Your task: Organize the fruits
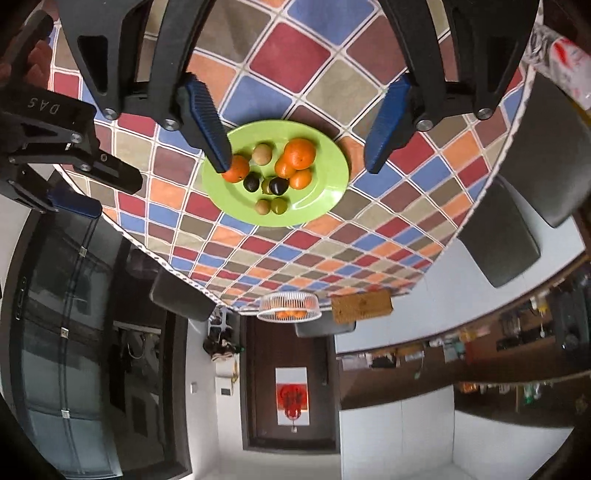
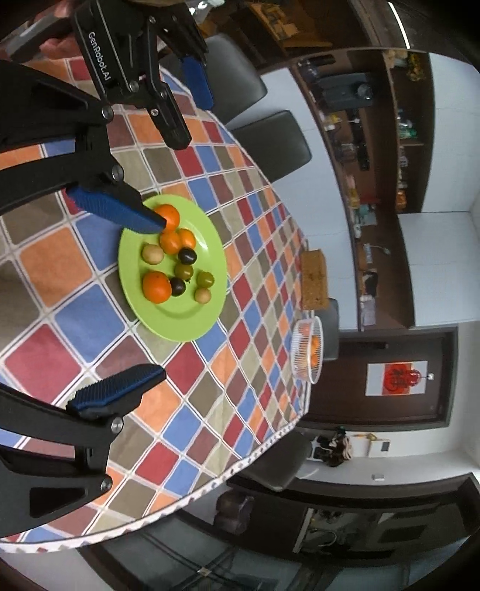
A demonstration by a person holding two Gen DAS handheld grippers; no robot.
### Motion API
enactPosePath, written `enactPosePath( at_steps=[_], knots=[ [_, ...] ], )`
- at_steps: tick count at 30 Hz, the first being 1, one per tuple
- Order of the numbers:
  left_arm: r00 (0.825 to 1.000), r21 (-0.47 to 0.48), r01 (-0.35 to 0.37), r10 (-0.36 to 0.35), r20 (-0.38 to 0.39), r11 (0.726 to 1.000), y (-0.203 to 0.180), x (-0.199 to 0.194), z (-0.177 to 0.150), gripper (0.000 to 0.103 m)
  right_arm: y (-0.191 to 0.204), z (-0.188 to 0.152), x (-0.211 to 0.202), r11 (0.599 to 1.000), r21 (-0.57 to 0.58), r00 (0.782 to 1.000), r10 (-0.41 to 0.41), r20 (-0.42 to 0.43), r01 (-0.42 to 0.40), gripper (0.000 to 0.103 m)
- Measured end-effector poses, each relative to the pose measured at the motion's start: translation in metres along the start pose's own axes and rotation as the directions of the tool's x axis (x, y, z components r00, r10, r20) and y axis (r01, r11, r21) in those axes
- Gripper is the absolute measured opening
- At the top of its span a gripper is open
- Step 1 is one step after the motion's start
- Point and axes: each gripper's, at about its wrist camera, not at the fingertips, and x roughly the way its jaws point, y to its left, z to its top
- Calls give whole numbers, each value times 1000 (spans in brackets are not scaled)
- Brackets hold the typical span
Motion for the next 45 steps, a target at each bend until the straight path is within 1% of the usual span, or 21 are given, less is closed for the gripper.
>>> enactPosePath(
  at_steps=[5,12,20,26,34,37,42,43,45],
  knots=[
    [1000,19,1,-2,25,1000,-11,-28,-11,80,2,-11,-33,1000,-1,1000,0,22,0,77],
    [999,-30,5,-4,45,1000,-21,-61,-27,84,5,-33,-66,1000,-19,1000,-10,28,11,78],
    [997,-29,-10,12,70,1000,-34,-91,-45,87,6,-54,-104,999,-30,998,-23,60,25,78],
    [997,-30,-11,13,78,999,-40,-106,-57,87,7,-69,-121,999,-26,998,-17,66,19,78],
    [996,-30,-19,21,87,999,-45,-117,-64,88,5,-77,-135,1000,-20,996,-21,82,22,78],
    [995,-36,-26,30,93,999,-45,-120,-66,91,4,-79,-138,1000,-19,996,-19,87,21,78],
    [996,-32,-15,17,90,999,-47,-128,-70,94,5,-81,-144,1000,-19,995,-15,98,17,78],
    [996,-32,-16,18,88,999,-47,-128,-70,97,5,-81,-144,1000,-20,995,-14,98,16,78],
    [996,-35,-15,18,89,999,-47,-130,-71,99,6,-82,-148,1000,-21,995,-14,99,16,78]
  ],
)
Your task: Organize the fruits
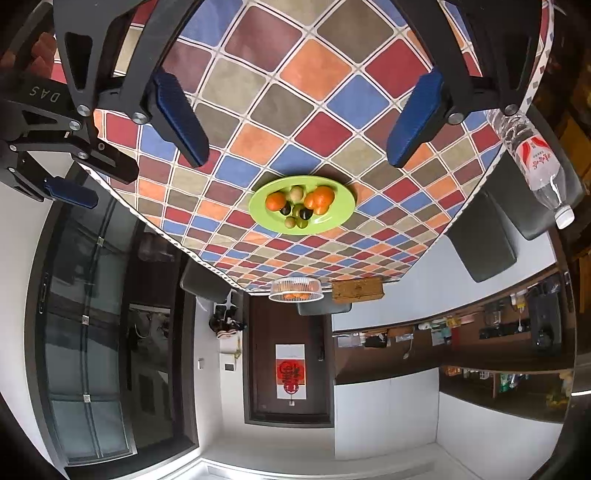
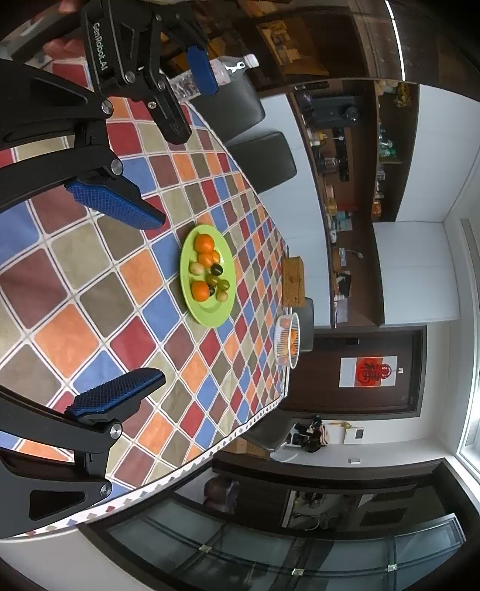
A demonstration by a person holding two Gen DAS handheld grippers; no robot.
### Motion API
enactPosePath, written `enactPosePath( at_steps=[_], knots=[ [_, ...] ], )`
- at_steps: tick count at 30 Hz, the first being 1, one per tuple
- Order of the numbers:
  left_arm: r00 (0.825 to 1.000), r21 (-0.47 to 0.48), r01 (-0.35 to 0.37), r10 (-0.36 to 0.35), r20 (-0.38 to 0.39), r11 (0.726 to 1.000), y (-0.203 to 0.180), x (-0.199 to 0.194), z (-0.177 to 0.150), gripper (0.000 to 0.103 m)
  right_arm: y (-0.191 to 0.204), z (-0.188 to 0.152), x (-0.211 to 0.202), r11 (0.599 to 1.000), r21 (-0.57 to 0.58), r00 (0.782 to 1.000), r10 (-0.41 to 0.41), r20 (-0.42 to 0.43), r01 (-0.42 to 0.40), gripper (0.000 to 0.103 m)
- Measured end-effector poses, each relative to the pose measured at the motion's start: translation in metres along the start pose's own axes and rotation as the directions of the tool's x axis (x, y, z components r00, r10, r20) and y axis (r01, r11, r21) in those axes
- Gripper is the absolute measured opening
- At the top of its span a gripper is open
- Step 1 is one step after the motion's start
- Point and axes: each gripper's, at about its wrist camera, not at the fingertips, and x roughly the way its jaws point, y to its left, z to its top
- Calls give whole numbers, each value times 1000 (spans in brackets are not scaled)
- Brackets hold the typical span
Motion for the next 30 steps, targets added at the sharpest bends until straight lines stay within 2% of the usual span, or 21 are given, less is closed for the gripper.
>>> enactPosePath(
  at_steps=[3,9,30],
  knots=[
    [1000,3,-4,4,5,1000,-2,-4,0,102,0,0,0,1000,2,1000,-1,4,0,78],
    [999,8,-25,25,24,1000,-4,-17,-2,103,1,-1,-6,1000,3,1000,-2,11,2,78],
    [998,-17,-49,49,29,999,-6,-24,-10,103,5,-11,-17,1000,5,1000,4,9,-4,78]
  ],
)
